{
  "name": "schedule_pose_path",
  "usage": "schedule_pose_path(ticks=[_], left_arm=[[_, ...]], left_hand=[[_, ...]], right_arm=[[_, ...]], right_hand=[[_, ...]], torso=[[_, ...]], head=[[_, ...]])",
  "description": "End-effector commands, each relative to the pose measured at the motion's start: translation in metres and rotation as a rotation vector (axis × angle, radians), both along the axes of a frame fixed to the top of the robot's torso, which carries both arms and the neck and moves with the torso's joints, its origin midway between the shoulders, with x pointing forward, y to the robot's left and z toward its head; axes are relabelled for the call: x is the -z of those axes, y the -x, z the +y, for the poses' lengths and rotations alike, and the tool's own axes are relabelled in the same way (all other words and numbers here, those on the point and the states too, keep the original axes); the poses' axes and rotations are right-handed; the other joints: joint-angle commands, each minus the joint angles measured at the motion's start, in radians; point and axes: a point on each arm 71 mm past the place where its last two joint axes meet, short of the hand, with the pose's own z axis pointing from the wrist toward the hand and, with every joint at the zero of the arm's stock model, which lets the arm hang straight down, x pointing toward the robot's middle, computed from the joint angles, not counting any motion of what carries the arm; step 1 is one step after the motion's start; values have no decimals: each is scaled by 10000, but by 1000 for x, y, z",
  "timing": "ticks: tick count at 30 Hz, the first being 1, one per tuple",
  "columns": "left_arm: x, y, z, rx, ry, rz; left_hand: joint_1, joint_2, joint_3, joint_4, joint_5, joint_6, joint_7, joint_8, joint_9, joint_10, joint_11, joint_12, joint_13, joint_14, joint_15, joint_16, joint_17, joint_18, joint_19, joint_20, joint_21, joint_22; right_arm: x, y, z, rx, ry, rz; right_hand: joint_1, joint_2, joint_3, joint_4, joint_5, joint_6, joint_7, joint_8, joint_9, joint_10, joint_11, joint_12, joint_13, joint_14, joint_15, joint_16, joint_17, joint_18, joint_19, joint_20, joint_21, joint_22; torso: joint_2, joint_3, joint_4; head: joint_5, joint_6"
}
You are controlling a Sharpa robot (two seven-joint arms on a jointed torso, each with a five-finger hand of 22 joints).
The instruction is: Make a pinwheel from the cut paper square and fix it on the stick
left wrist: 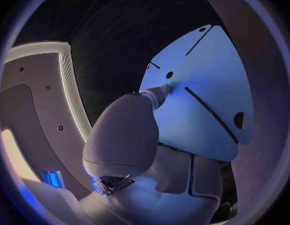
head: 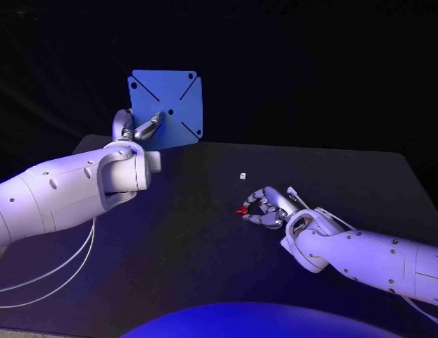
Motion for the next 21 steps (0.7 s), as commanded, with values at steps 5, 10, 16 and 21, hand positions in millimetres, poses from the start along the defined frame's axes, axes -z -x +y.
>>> schedule_pose_path(ticks=[5,10,16,21], left_arm=[[-1,0,-2,199,21,-79],[-1,0,-2,202,26,-66],[-1,0,-2,202,29,-55],[-1,0,-1,196,27,-51]], left_hand=[[-100,-4,98,-20,-43,-53,5,73,22,-47,23,-53,-11,-82,8,-52,-10,95,-90,29,-64,-11],[-100,-4,98,-20,-43,-53,5,73,22,-47,23,-53,-11,-82,8,-52,-10,95,-90,29,-64,-11],[-100,-4,98,-20,-43,-53,5,73,22,-47,23,-53,-11,-82,8,-52,-10,95,-90,29,-64,-11],[-109,0,113,-34,-43,-58,7,77,27,-51,20,-53,-11,-88,9,-58,-10,96,-95,31,-63,-11]], right_arm=[[0,0,0,5,-47,-31],[0,0,-1,42,-74,-45],[-1,1,-1,72,-371,-23],[-5,6,-1,-43,-1048,190]], right_hand=[[-183,66,301,-45,-35,255,-96,65,31,1050,-117,35,2633,1060,-143,40,2633,-121,23,-135,63,63],[-217,118,803,-201,-5,397,-157,51,26,1050,-178,35,2633,1060,-220,40,2633,-126,35,-211,81,117],[-479,49,1249,-322,-6,464,-173,17,25,1050,-195,35,2633,1060,-243,40,2633,-134,39,-241,84,160],[-724,-8,1463,-358,-31,456,-171,-21,22,1050,-196,35,2633,1060,-241,40,2633,-132,24,-244,66,166]], torso=[[-2,-4,1],[-2,-2,-1],[-3,-1,0],[-1,1,-5]], head=[[7,0],[5,8],[-13,47],[-12,136]])
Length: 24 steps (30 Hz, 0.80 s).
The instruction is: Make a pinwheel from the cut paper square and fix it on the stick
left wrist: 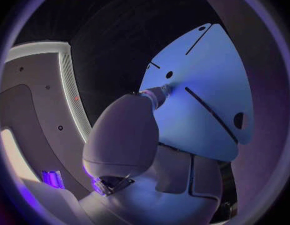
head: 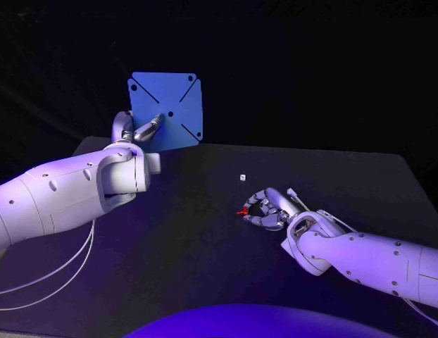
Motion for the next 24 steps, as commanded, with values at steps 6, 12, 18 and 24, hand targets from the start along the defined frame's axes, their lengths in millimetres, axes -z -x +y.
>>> schedule_pose_path(ticks=[6,12,18,24], left_arm=[[-1,0,-1,181,1,-82],[-1,0,0,188,-13,-64],[1,0,-1,208,-27,-40],[2,0,-2,236,-60,-14]], left_hand=[[-112,1,77,2,-43,-58,8,41,17,-52,18,-53,-11,-89,8,-59,-10,97,-61,-4,-62,-11],[-112,1,77,2,-43,-58,8,41,17,-52,18,-53,-11,-89,8,-59,-10,97,-61,-4,-62,-11],[-112,1,77,2,-43,-58,8,41,17,-52,18,-53,-11,-89,8,-59,-10,97,-61,-4,-62,-11],[-123,2,91,-19,-43,-53,7,52,27,-49,6,-49,-10,-91,2,-64,-9,100,-66,-4,-60,-10]], right_arm=[[-11,9,1,-112,-1808,681],[-25,2,-2,220,-2739,1066],[-36,-17,-5,660,-3280,1154],[-46,-43,1,1145,-3862,1139]], right_hand=[[-365,-8,254,-48,-2,192,-121,-56,33,1042,-44,35,2634,1040,-29,40,2634,-121,-53,-53,-17,-16],[-455,-36,332,-91,68,200,-127,-61,40,1042,-48,35,2634,1040,-27,40,2634,-118,-65,-48,-31,-17],[-498,-46,356,-100,83,198,-124,-65,42,1042,-48,35,2634,1040,-24,40,2634,-115,-76,-46,-44,-28],[-523,-35,419,-140,119,196,-131,-71,46,1042,-55,35,2634,1040,-20,40,2634,-122,-59,-43,-24,4]], torso=[[-14,2,-12],[-21,-1,-20],[-12,5,-1],[-15,8,-12]], head=[[9,287],[29,668],[130,1128],[418,1892]])
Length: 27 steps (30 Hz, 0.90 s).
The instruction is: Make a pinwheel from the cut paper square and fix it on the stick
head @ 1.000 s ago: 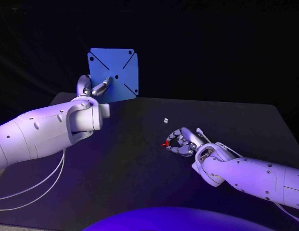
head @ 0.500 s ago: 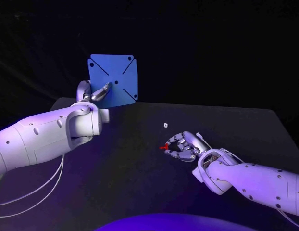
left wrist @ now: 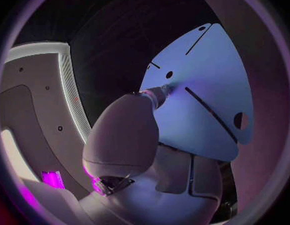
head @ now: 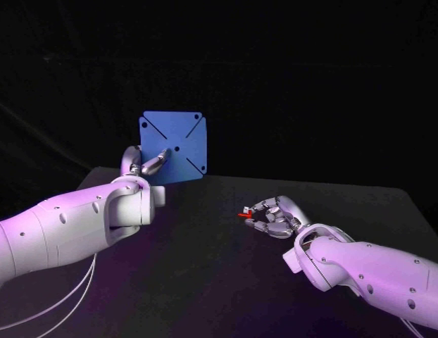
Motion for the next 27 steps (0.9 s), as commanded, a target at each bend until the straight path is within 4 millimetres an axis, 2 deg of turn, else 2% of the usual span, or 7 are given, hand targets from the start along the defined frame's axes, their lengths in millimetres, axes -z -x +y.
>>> schedule_pose_path(ticks=[1,5,9,12,16,19,27], left_arm=[[-1,-1,-4,226,-12,-87],[1,-1,-6,271,-20,-62],[3,-1,-10,339,-30,-47],[3,-1,-14,410,-56,-53],[5,-2,-19,506,-77,-52],[5,-2,-22,574,-98,-58],[5,-1,-27,662,-146,-90]], left_hand=[[-123,2,49,23,-43,-53,7,53,11,-49,6,-49,-10,-91,2,-64,-9,100,-67,-4,-60,-9],[-123,2,49,23,-43,-53,7,53,11,-49,6,-49,-10,-91,2,-64,-9,100,-67,-4,-60,-9],[-123,2,49,23,-43,-53,7,53,11,-49,6,-49,-10,-91,2,-64,-9,100,-67,-4,-60,-9],[-123,2,49,23,-43,-53,7,53,11,-49,6,-49,-10,-91,2,-64,-9,100,-67,-4,-60,-9],[-132,3,59,9,-43,-52,5,60,18,-47,1,-48,-10,-92,-2,-67,-8,103,-71,-4,-59,-8],[-132,3,59,9,-43,-52,5,60,18,-47,1,-48,-10,-92,-2,-67,-8,103,-71,-4,-59,-8],[-142,2,67,-4,-43,-53,5,65,23,-47,-1,-48,-10,-93,-4,-70,-7,104,-75,-4,-58,-8]], right_arm=[[-4,-13,8,169,-952,420],[-13,-32,23,390,-1466,414],[-25,-54,44,586,-1882,310],[-30,-64,58,620,-2027,223],[-34,-72,74,659,-2145,114],[-36,-77,84,708,-2230,56],[-42,-81,100,729,-2499,-76]], right_hand=[[-78,15,94,-4,64,178,-144,70,46,1042,-57,34,2635,1040,-21,40,2634,-125,-16,-7,-16,30],[-116,21,174,-61,124,165,-141,58,51,1042,-55,34,2635,1040,-21,40,2634,-125,-11,-5,-12,42],[-142,32,225,-95,146,164,-138,55,57,1042,-53,34,2635,1040,-19,40,2634,-129,1,-4,2,65],[-154,37,237,-101,149,162,-136,54,58,1042,-51,34,2635,1040,-19,40,2634,-130,3,-4,4,69],[-172,40,249,-105,150,158,-133,51,59,1042,-49,34,2635,1040,-18,40,2634,-131,4,-3,6,72],[-212,46,275,-118,151,146,-127,43,61,1042,-44,34,2635,1040,-14,40,2634,-131,4,-1,4,75],[-243,51,301,-134,150,132,-122,35,62,1042,-39,34,2635,1040,-10,40,2634,-131,2,2,2,77]], torso=[[4,7,2],[2,20,16],[27,0,30],[37,-13,40],[49,-16,78],[61,-25,114],[73,-28,112]], head=[[222,569],[321,939],[504,1326],[581,1481],[671,1563],[704,1538],[758,1235]])
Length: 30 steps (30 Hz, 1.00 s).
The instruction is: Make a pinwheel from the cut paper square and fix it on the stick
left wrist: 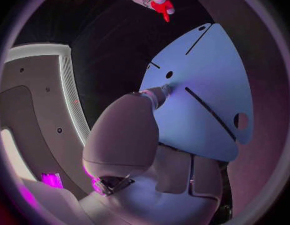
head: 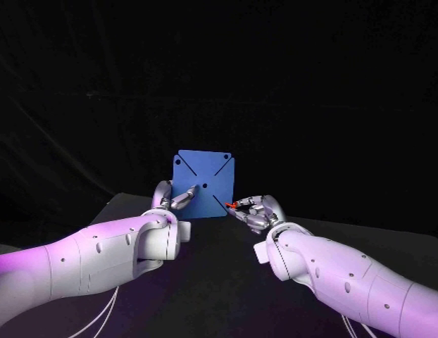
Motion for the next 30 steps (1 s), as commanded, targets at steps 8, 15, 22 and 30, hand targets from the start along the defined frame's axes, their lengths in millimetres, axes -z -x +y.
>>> schedule_pose_path(ticks=[8,15,22,30], left_arm=[[-3,1,-7,286,-99,-185],[-3,1,-11,373,-75,-197],[-4,2,-15,470,-63,-224],[-5,3,-17,548,-51,-247]], left_hand=[[-105,20,67,-5,-43,-53,5,65,14,-47,-1,-48,-9,-93,-3,-34,-7,104,-75,-3,-58,-8],[-105,20,67,-5,-43,-53,5,65,14,-47,-1,-48,-9,-93,-3,-34,-7,104,-75,-3,-58,-8],[-105,20,67,-5,-43,-53,5,65,14,-47,-1,-48,-9,-93,-3,-34,-7,104,-75,-3,-58,-8],[-105,20,67,-5,-43,-53,5,65,14,-47,-1,-48,-9,-93,-3,-34,-7,104,-75,-3,-58,-8]], right_arm=[[-15,0,22,-282,-645,-287],[-22,-10,30,-47,-586,-449],[-23,-17,32,231,-456,-508],[-24,-21,31,411,-392,-535]], right_hand=[[-56,141,102,-31,49,120,-110,0,63,1043,-34,34,2628,1040,-6,40,2635,-137,20,4,25,40],[-78,139,113,-41,40,116,-107,-3,65,1043,-32,34,2628,1040,-4,40,2635,-139,23,6,29,47],[-99,142,129,-53,34,119,-107,-2,70,1043,-31,34,2628,1040,-1,40,2635,-140,27,7,33,55],[-119,147,142,-59,29,122,-106,0,73,1043,-30,34,2628,1040,0,40,2635,-145,40,9,49,76]], torso=[[-9,9,-22],[2,-4,3],[21,-22,46],[36,-27,49]], head=[[71,-440],[-1,-487],[-44,-476],[-55,-453]])
